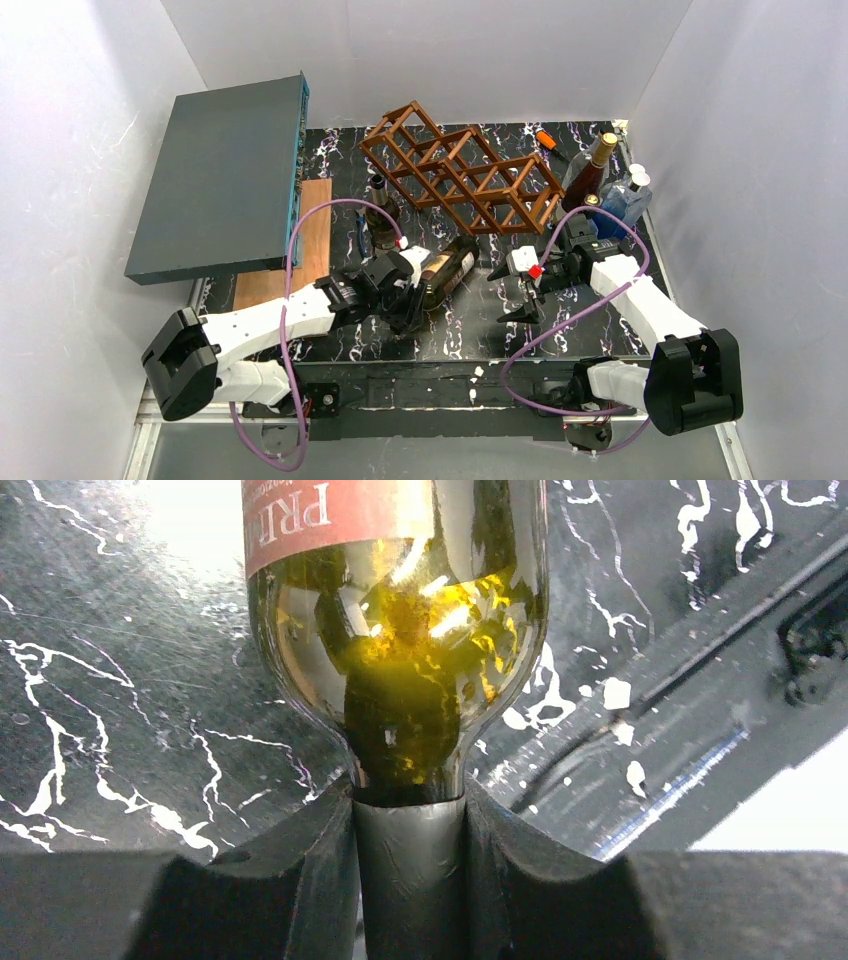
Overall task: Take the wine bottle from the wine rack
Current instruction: Pick up the wine bottle from the wine rack.
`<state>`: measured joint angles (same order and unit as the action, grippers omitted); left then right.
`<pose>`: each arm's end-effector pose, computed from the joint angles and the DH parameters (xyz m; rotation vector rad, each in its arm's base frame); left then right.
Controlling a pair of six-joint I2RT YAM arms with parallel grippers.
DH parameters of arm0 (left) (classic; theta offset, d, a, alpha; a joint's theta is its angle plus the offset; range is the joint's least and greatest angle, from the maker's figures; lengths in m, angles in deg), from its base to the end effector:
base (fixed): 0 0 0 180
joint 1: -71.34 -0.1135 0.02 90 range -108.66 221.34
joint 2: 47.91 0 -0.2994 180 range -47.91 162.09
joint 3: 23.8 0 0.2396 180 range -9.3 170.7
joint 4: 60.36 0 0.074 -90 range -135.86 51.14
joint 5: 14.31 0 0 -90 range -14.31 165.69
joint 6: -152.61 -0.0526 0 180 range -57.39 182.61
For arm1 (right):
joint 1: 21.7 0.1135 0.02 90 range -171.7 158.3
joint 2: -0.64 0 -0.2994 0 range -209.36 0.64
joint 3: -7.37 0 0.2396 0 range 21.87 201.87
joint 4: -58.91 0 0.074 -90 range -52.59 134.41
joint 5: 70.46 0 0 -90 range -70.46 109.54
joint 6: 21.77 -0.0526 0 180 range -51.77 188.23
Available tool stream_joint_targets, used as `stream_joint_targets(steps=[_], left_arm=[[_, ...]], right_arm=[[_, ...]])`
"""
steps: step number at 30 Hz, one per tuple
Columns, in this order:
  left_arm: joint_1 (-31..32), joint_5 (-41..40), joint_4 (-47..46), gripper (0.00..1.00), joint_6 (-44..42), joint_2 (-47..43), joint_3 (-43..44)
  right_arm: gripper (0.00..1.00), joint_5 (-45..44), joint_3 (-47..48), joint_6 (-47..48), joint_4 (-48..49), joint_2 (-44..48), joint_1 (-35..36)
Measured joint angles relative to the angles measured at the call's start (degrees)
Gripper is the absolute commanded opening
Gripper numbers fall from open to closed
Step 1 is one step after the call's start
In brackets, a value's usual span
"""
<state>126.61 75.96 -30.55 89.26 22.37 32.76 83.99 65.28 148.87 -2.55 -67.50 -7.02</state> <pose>0.1385 -0.2003 0.2513 0.6063 2.3670 -0.6920 0.1570 0.0902 0.2570 -1.7067 1.2647 0.9321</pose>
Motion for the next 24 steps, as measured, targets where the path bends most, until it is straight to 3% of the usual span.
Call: stream_joint_targets(steps=[7, 15, 24], left_arm=[[0.0, 5.0, 8.4, 0.00, 1.2, 0.0, 6.3], [0.0, 10.9, 16.3, 0.00, 3.1, 3.3, 13.8], [0.0, 17.2, 22.7, 0.00, 5.2, 7.5, 19.7]], right_arm=[[0.98, -0.1, 0.9, 2.1, -1.3, -0.2, 0.5], [0.98, -2.0, 8.0, 3.0, -0.7, -2.3, 3.3], [0.98, -12.5, 8.5, -1.4, 6.4, -4.3, 13.1]])
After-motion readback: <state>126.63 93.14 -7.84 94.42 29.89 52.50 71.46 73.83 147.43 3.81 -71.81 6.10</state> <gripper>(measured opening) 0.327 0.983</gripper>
